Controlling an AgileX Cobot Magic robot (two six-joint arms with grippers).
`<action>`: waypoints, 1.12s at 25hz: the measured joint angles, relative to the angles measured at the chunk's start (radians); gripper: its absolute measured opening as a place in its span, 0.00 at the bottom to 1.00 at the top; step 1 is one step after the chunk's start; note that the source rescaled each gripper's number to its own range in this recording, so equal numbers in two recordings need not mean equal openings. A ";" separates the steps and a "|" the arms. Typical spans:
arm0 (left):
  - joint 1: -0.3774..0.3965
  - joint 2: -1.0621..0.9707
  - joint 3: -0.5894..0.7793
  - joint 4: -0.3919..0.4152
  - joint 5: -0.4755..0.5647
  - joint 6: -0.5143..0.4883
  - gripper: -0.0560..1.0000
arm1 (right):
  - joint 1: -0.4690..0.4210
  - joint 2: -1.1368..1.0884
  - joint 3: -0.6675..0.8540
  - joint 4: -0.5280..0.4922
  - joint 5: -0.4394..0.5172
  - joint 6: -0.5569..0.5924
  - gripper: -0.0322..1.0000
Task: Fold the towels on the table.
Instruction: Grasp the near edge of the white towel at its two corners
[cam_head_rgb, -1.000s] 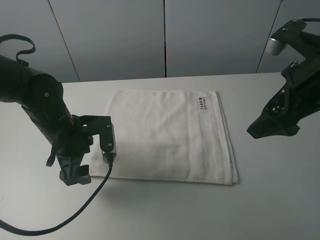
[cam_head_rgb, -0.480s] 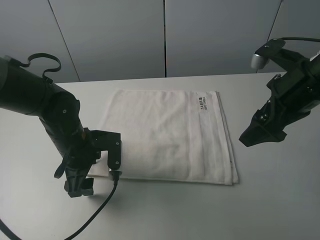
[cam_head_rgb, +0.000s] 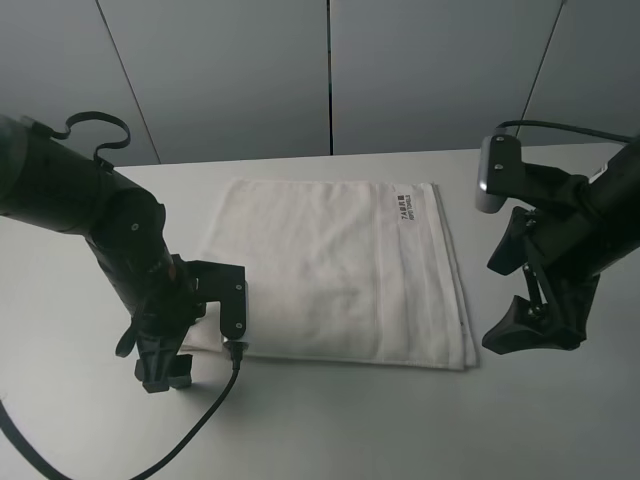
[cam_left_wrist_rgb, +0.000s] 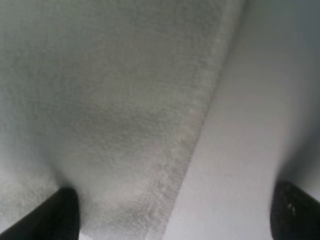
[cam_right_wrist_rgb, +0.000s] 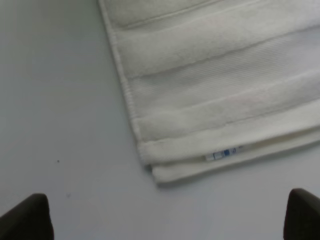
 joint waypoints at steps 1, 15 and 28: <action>0.000 0.000 0.000 0.002 -0.002 0.000 0.99 | 0.010 0.000 0.005 0.000 -0.016 -0.007 1.00; 0.000 0.002 -0.001 0.004 -0.006 0.000 0.99 | 0.220 0.169 0.010 -0.132 -0.117 0.010 1.00; 0.000 0.002 -0.001 0.004 -0.010 -0.002 0.99 | 0.226 0.360 0.010 -0.185 -0.245 0.025 1.00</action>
